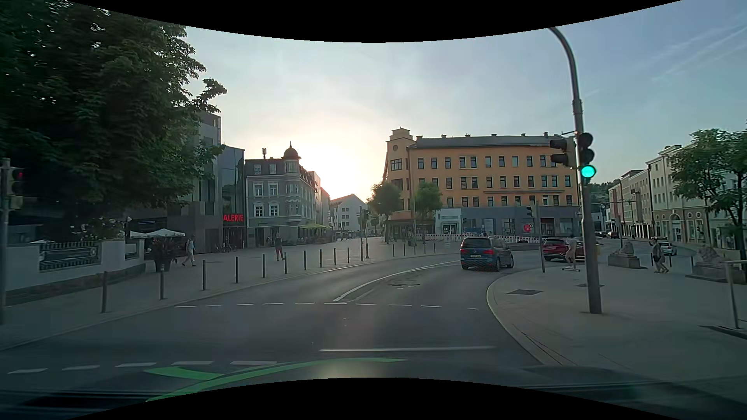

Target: Follow the waypoints while adhering to traffic rules and regulations

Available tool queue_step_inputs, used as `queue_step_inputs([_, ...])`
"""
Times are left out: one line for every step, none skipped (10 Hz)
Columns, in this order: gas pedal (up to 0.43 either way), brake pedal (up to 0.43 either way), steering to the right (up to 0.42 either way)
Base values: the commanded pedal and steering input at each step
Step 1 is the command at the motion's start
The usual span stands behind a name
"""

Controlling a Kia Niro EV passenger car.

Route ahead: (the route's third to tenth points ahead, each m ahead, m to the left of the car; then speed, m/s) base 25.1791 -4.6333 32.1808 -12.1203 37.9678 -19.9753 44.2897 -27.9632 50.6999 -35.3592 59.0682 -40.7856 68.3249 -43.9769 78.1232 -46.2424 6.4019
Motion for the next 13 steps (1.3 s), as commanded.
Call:
queue_step_inputs([0.047,0.0,0.02])
queue_step_inputs([0.047,0.0,0.027])
queue_step_inputs([0.047,0.0,0.036])
queue_step_inputs([0.047,0.0,0.043])
queue_step_inputs([0.047,0.0,0.054])
queue_step_inputs([0.047,0.0,0.064])
queue_step_inputs([0.047,0.0,0.074])
queue_step_inputs([0.047,0.0,0.09])
queue_step_inputs([0.047,0.0,0.107])
queue_step_inputs([0.047,0.0,0.121])
queue_step_inputs([0.047,0.0,0.133])
queue_step_inputs([0.047,0.0,0.148])
queue_step_inputs([0.047,0.0,0.164])
